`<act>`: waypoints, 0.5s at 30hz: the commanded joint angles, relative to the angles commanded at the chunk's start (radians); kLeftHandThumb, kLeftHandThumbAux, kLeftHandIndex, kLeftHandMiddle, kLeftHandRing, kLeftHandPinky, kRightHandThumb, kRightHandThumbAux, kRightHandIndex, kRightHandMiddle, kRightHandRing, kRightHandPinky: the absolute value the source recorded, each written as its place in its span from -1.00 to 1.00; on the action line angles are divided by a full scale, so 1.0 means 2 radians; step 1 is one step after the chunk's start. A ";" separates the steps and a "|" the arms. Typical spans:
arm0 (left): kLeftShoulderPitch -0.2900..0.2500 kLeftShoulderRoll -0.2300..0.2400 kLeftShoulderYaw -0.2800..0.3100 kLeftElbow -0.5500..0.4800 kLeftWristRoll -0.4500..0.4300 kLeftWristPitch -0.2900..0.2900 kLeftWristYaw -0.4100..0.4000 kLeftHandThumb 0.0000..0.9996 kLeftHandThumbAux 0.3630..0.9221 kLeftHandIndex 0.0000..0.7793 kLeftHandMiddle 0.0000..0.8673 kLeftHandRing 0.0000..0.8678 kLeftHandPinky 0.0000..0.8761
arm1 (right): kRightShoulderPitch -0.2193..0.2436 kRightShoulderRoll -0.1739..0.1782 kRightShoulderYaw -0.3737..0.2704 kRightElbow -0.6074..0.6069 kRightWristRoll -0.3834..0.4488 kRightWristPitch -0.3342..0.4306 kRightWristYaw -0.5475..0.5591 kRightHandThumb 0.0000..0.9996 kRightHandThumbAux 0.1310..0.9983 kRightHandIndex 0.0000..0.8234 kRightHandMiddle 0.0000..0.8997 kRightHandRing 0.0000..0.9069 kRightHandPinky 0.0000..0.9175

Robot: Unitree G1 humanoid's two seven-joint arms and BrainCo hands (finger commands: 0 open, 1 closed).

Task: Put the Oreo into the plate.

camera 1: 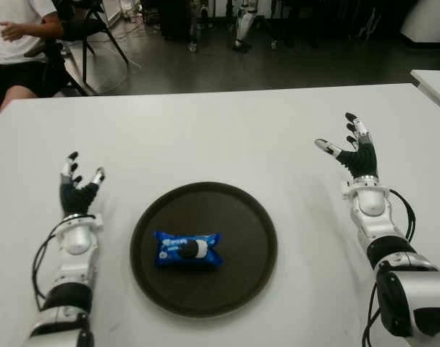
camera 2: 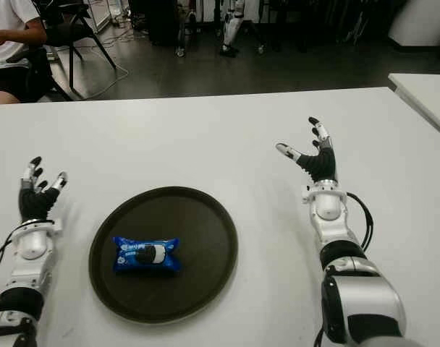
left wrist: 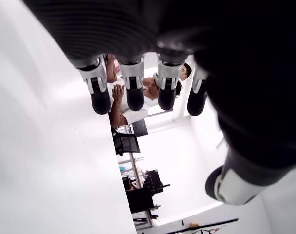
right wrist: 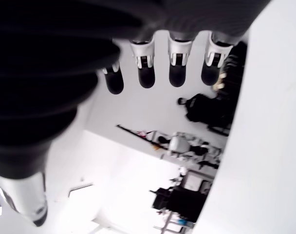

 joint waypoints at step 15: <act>0.004 -0.002 0.002 -0.002 -0.004 -0.010 -0.005 -0.88 0.29 -0.98 -0.95 -0.96 -0.92 | 0.010 0.007 0.011 0.033 -0.022 0.017 -0.017 -1.00 0.09 -1.00 -1.00 -1.00 -1.00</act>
